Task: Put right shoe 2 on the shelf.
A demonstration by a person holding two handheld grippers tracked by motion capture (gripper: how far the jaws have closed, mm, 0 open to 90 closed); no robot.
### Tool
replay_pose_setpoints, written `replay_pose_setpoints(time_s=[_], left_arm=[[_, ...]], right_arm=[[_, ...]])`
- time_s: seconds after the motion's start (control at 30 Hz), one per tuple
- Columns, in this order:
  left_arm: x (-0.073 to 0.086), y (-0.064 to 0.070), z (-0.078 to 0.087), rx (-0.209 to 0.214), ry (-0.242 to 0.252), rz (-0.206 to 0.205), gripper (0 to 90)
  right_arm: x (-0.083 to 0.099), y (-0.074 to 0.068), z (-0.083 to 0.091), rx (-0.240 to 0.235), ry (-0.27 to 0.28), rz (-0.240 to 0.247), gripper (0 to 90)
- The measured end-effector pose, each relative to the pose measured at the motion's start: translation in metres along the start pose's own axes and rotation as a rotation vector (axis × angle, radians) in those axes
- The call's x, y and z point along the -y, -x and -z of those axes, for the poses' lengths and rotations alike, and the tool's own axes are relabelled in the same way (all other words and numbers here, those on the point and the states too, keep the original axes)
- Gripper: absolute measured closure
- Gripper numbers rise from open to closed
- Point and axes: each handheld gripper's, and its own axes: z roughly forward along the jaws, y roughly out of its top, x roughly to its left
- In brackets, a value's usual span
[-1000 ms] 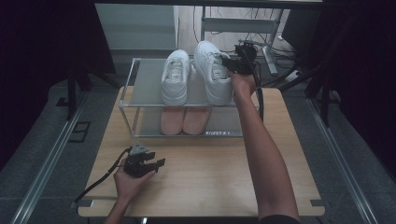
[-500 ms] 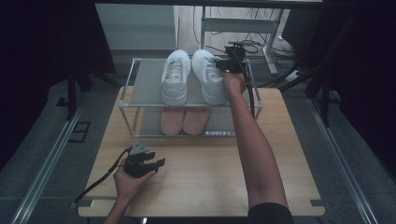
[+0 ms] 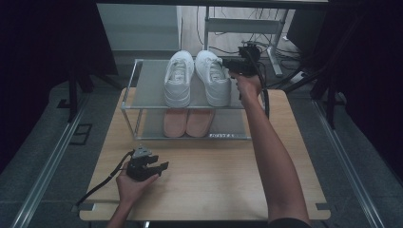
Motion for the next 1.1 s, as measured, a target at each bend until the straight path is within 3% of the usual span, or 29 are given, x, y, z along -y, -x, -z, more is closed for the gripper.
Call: replay_pose_setpoints(time_s=[0.2, 0.43, 0.63, 1.1], left_arm=[[0.001, 0.002, 0.001, -0.006, -0.001, -0.001, 44.9], [0.001, 0.002, 0.004, -0.018, 0.004, -0.003, 44.9], [0.002, 0.003, 0.005, -0.018, 0.005, -0.011, 44.9], [0.002, 0.003, 0.009, -0.015, 0.009, -0.019, 44.9]], right_arm=[[0.015, 0.014, 0.03, -0.013, -0.021, 0.076, 75.6], [0.037, 0.031, 0.044, -0.022, -0.058, 0.124, 86.0], [0.05, 0.034, 0.048, -0.027, -0.084, 0.155, 89.1], [0.066, 0.031, 0.04, -0.027, -0.118, 0.164, 89.3]])
